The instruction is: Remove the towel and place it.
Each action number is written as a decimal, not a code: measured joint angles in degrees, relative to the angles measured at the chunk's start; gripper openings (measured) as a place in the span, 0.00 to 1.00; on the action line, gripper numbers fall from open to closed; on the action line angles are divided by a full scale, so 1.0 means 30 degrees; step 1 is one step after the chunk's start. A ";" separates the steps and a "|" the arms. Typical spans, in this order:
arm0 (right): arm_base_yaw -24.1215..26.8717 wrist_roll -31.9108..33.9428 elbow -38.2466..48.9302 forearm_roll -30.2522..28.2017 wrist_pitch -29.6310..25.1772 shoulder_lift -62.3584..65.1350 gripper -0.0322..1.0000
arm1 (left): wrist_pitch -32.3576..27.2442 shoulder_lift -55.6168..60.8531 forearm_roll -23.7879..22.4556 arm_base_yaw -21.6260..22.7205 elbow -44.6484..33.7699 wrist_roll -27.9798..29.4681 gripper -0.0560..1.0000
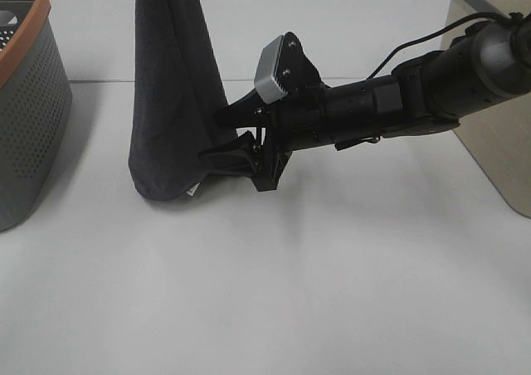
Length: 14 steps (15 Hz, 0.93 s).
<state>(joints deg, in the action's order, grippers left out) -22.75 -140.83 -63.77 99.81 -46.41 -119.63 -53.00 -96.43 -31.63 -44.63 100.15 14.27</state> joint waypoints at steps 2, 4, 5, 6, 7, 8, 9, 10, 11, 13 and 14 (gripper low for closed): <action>0.0000 0.0019 -0.0325 0.0000 -0.0172 -0.0592 0.68 | 0.0000 0.0000 0.0115 0.0000 0.0000 0.0000 0.05; 0.0000 0.0019 -0.0344 0.0000 -0.0191 -0.0917 0.67 | 0.0000 0.0000 0.0115 0.0000 0.0000 0.0000 0.05; 0.0000 0.0000 -0.0344 0.0019 -0.0191 -0.1375 0.67 | 0.0000 0.0000 0.0134 0.0000 0.0000 0.0000 0.05; -0.0038 0.0000 -0.0363 0.0019 -0.0210 -0.1719 0.65 | 0.0000 0.0000 0.0134 0.0000 0.0000 0.0000 0.05; -0.0038 0.0000 -0.0401 0.0000 -0.0210 -0.1872 0.65 | 0.0000 0.0000 0.0134 0.0000 0.0000 0.0000 0.05; -0.0038 0.0000 -0.0668 -0.0076 -0.0153 -0.2177 0.62 | 0.0000 0.0000 0.0191 0.0000 0.0000 0.0000 0.05; -0.0038 0.0000 -0.0917 -0.0038 -0.0248 -0.2177 0.62 | 0.0000 0.0000 0.0210 0.0000 0.0000 0.0000 0.05; -0.0038 0.0000 -0.1184 -0.0019 -0.0363 -0.2177 0.61 | 0.0000 0.0000 0.0248 0.0000 0.0000 0.0000 0.05; -0.0038 0.0000 -0.1318 -0.0019 -0.0477 -0.2177 0.61 | 0.0000 0.0000 0.0267 0.0000 0.0000 0.0000 0.05; -0.0038 0.0000 -0.1413 0.0000 -0.0573 -0.2177 0.59 | 0.0000 0.0000 0.0267 0.0000 0.0000 0.0000 0.05; -0.0038 0.0000 -0.1413 0.0000 -0.0573 -0.2177 0.57 | 0.0000 0.0000 0.0267 0.0000 0.0000 0.0000 0.05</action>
<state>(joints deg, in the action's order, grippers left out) -22.86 -140.83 -68.01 99.81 -48.13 -126.17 -53.00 -96.43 -30.83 -44.63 100.15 14.27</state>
